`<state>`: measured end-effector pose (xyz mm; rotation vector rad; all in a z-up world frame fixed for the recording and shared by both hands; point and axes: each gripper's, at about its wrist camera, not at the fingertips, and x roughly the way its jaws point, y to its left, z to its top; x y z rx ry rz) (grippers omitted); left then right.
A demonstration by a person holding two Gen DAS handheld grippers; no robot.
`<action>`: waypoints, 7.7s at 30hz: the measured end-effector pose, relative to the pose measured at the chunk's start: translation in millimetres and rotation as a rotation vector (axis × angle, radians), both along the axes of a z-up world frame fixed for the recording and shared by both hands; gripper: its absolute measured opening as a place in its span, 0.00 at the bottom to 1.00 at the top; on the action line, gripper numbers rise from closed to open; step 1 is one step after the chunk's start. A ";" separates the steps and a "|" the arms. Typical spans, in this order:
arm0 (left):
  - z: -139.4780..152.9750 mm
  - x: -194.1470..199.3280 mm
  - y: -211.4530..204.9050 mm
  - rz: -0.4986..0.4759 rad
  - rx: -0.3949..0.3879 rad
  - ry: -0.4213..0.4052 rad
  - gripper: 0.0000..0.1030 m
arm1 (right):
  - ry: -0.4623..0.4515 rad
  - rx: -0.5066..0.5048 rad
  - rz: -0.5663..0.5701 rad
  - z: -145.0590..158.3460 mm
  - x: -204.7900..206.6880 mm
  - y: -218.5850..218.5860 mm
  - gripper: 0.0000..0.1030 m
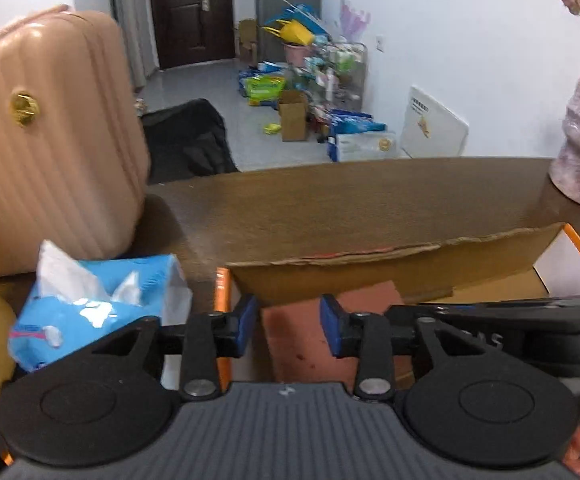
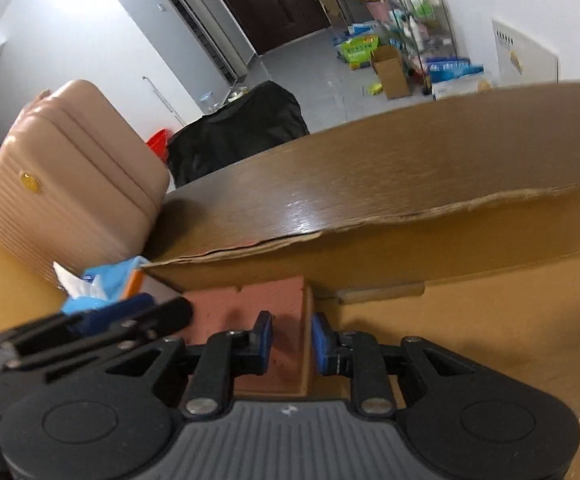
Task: Organize soft objects
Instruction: 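Carry the sponge block with the left tool into the cardboard box and release, then bring the left tool back over the pile of soft items, then grasp the iridescent plastic bag with the left tool and lift it, then carry the plastic bag with the left tool into the box and release, then return the left tool to the pile and reach for the light-blue plush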
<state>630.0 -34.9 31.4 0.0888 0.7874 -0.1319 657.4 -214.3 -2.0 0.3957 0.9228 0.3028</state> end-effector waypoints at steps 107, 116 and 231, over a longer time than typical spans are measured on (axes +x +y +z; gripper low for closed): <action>-29.7 -394.0 41.4 -0.387 -0.577 -0.047 0.42 | -0.550 -0.072 0.123 18.8 -435.8 -19.0 0.55; -53.8 -419.7 27.7 -0.387 -0.476 0.003 0.57 | -0.399 0.019 0.117 -18.5 -471.6 -35.7 0.52; 18.8 -527.7 68.0 0.009 -0.082 -0.466 1.00 | -0.731 -0.376 -0.107 33.5 -602.1 -58.5 0.89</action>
